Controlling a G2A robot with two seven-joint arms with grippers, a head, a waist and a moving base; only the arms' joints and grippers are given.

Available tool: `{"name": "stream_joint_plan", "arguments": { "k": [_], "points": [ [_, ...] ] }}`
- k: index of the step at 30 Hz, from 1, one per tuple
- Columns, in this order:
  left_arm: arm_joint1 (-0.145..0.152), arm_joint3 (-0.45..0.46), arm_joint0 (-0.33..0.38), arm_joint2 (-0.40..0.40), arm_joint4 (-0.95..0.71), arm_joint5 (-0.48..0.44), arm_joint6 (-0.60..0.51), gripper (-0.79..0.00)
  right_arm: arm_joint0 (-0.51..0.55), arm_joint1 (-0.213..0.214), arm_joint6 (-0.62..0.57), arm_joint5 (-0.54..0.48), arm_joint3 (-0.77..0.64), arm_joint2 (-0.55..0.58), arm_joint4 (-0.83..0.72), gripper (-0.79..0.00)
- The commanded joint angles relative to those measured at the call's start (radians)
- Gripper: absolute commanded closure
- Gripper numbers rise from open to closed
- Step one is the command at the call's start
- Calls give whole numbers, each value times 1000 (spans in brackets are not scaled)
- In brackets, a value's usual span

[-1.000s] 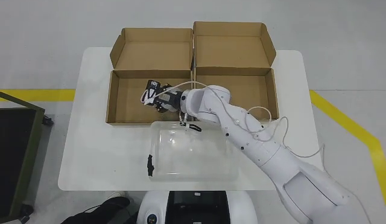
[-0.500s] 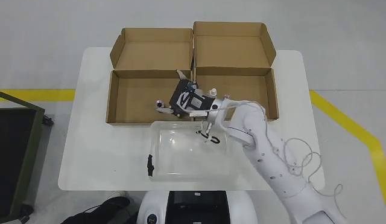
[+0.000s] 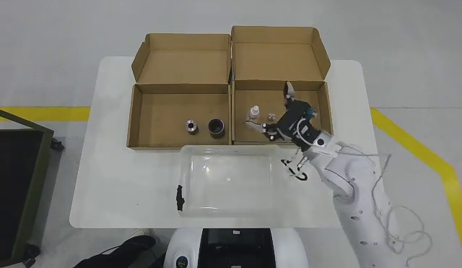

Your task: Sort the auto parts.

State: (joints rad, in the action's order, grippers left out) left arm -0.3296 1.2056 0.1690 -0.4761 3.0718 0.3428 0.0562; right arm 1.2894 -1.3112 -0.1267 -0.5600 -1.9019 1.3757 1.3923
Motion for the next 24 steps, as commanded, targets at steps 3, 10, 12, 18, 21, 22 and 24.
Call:
{"name": "stream_joint_plan", "arguments": {
  "k": [3, 10, 12, 18, 21, 22, 24],
  "points": [
    [0, 0, 0, 0, 0, 0, 0, -785, 82, 12, 56, 19, -45, 87, 30, -785],
    [0, 0, 0, 0, 0, 0, 0, -785, 225, 28, 151, 57, -89, 204, 72, -785],
    [0, 0, 0, 0, 0, 0, 0, -785, 256, 32, 171, 63, -95, 231, 78, -785],
    [0, 0, 0, 0, 0, 0, 0, -785, 318, 41, 242, 71, -110, 302, 86, -785],
    [0, 0, 0, 0, 0, 0, 0, -785, 338, 44, 266, 73, -108, 325, 93, -785],
    [0, 0, 0, 0, 0, 0, 0, -785, 343, 45, 271, 74, -107, 330, 92, -785],
    [0, 0, 0, 0, 0, 0, 0, -785, 352, 47, 277, 67, -102, 334, 81, -785]
  ]
}}
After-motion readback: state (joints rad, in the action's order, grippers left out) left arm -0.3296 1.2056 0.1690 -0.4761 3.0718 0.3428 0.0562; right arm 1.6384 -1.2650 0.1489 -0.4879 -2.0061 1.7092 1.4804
